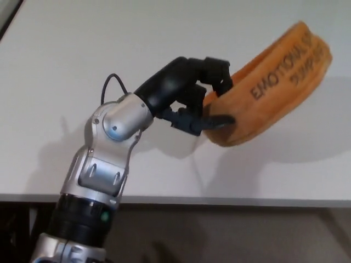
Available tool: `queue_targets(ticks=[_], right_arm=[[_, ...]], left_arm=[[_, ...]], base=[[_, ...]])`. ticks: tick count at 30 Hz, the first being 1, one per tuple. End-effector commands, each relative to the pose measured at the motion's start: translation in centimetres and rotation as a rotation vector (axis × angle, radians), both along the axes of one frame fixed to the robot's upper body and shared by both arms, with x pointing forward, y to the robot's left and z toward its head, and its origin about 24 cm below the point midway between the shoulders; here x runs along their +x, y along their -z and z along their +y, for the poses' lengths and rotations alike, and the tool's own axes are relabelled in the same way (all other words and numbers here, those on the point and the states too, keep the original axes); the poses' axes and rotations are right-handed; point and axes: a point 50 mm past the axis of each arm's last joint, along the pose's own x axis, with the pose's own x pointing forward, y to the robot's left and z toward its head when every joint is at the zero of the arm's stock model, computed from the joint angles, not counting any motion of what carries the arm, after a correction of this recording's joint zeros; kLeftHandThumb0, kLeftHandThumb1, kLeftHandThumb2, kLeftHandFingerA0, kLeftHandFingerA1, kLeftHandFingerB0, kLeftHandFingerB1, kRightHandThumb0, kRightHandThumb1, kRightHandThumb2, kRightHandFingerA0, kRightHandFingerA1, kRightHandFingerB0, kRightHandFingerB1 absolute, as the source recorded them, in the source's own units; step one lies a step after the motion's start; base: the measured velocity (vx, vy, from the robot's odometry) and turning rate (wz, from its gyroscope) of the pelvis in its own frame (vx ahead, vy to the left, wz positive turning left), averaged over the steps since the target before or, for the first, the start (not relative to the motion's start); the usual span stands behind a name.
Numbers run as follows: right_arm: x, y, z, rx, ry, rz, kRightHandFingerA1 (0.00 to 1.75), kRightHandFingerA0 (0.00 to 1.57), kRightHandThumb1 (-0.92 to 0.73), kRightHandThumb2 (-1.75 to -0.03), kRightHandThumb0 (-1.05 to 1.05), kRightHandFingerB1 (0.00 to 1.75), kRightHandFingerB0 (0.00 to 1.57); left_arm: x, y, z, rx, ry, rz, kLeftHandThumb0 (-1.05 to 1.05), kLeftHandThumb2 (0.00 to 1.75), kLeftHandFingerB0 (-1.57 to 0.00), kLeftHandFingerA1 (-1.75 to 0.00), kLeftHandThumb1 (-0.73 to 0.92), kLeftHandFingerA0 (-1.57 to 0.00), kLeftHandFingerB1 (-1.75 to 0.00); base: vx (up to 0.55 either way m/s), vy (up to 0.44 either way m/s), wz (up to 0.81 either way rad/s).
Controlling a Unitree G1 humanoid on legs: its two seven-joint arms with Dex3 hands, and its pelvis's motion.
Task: A soft plate is kept in the center of the table close to the robot and the robot uses its left hand to pick up the plate, turns it upside down and places it back on the table
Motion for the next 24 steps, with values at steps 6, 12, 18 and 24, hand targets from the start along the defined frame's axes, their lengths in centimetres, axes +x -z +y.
queue_targets(ticks=[6, 12, 18, 24], right_arm=[[-0.3, 0.0, -0.3, 0.007, 0.018, 0.018, 0.61, 0.66, -0.76, -1.10, -0.74, 0.49, 0.30], [-0.4, -0.1, -0.4, 0.001, 0.015, 0.019, 0.61, 0.66, -0.76, -1.10, -0.73, 0.49, 0.29], [-0.2, -0.1, -0.3, -0.013, 0.008, 0.021, 0.60, 0.65, -0.76, -1.10, -0.75, 0.48, 0.29], [0.0, -0.2, -0.3, -0.019, -0.005, 0.014, 0.45, 0.71, -0.92, -0.69, -0.72, 0.32, 0.34]], left_arm=[[-1.1, -1.4, 1.9, -1.453, 0.173, 0.516, -0.39, 0.87, -1.03, -1.44, 0.46, -1.22, -1.35], [-1.2, -0.2, 2.9, -1.685, 0.110, 0.555, -0.28, 0.67, -0.70, -1.75, 0.62, -0.93, -1.75], [-1.3, 2.0, 4.6, -1.958, -0.158, 0.560, -0.29, 0.64, -0.53, -1.75, 0.70, -0.95, -1.75], [-1.6, 6.1, 6.5, -2.062, -0.486, 0.593, -0.28, 0.60, -0.44, -1.75, 0.74, -0.95, -1.75]], base=[[0.00, 0.000, 0.00], [0.00, 0.000, 0.00], [0.00, 0.000, 0.00], [0.00, 0.000, 0.00]])
